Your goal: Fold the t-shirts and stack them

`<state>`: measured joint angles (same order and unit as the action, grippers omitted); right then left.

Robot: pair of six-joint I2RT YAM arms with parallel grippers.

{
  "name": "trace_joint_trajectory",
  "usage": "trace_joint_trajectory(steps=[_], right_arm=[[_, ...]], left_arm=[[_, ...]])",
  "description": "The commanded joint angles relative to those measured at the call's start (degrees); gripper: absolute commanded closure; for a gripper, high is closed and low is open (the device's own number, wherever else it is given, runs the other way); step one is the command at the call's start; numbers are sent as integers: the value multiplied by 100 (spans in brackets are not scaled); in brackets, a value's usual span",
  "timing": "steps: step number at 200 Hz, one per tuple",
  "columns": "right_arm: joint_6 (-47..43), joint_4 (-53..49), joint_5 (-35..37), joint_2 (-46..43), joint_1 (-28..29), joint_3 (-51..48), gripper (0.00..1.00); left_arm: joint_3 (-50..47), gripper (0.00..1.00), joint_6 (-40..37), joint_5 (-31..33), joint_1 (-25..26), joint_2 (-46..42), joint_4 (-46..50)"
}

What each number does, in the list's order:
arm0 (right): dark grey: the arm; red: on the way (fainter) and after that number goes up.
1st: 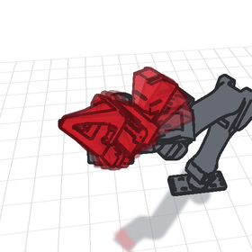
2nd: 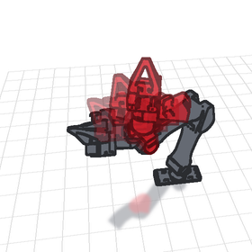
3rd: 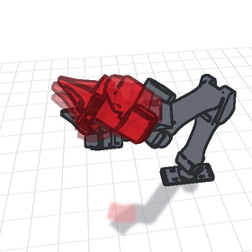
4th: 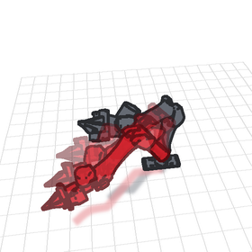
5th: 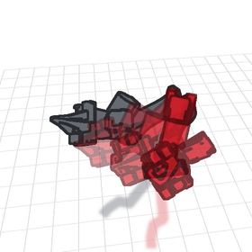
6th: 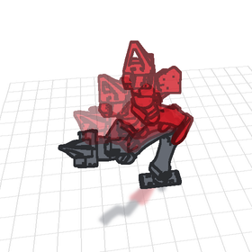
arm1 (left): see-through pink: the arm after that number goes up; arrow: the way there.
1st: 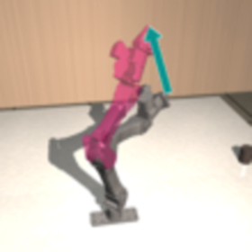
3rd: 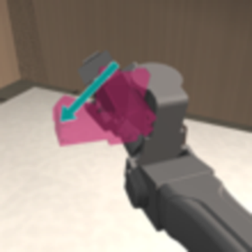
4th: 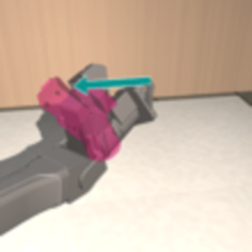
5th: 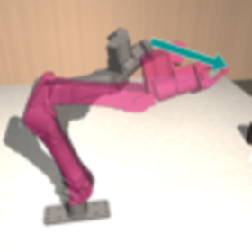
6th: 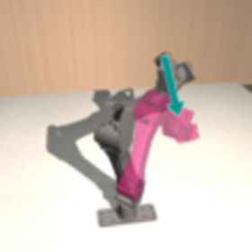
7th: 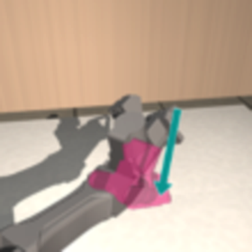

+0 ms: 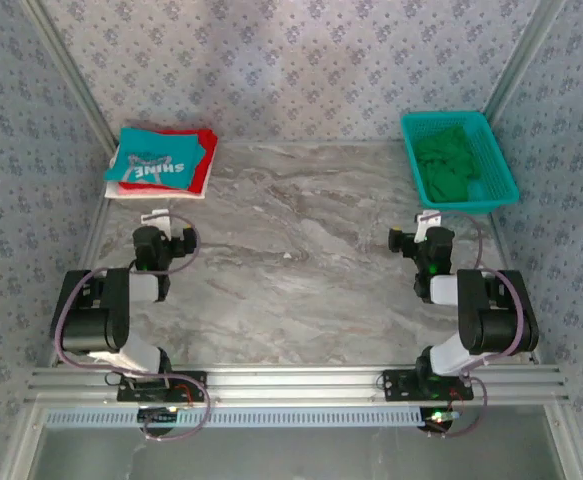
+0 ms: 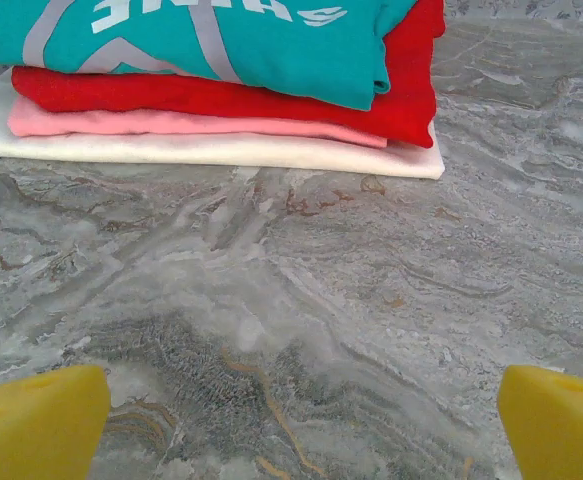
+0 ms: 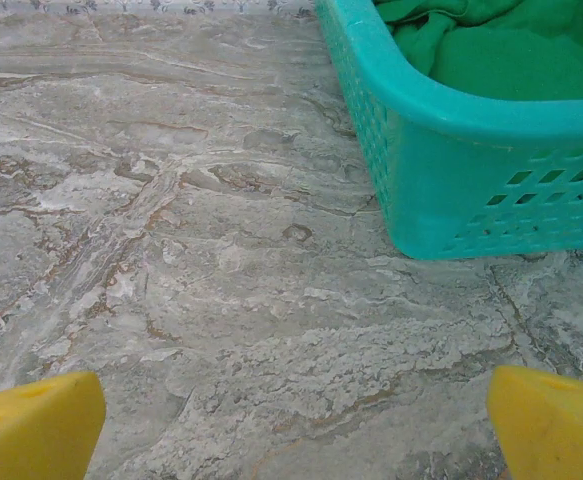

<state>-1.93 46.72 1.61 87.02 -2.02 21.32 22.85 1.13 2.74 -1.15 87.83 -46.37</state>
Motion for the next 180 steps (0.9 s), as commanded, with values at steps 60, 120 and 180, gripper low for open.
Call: trace_joint_trajectory(steps=[60,120,180], right_arm=[[70,4,-40,34,-9,108,0],[84,-10,-82,34,-26,118,0],[656,-3919,488,-2515,35,1956,0]], left_arm=[[105,0,63,-104,-29,2,14],[106,0,71,-106,-27,10,14],[824,0,880,443,692,-3081,2735]])
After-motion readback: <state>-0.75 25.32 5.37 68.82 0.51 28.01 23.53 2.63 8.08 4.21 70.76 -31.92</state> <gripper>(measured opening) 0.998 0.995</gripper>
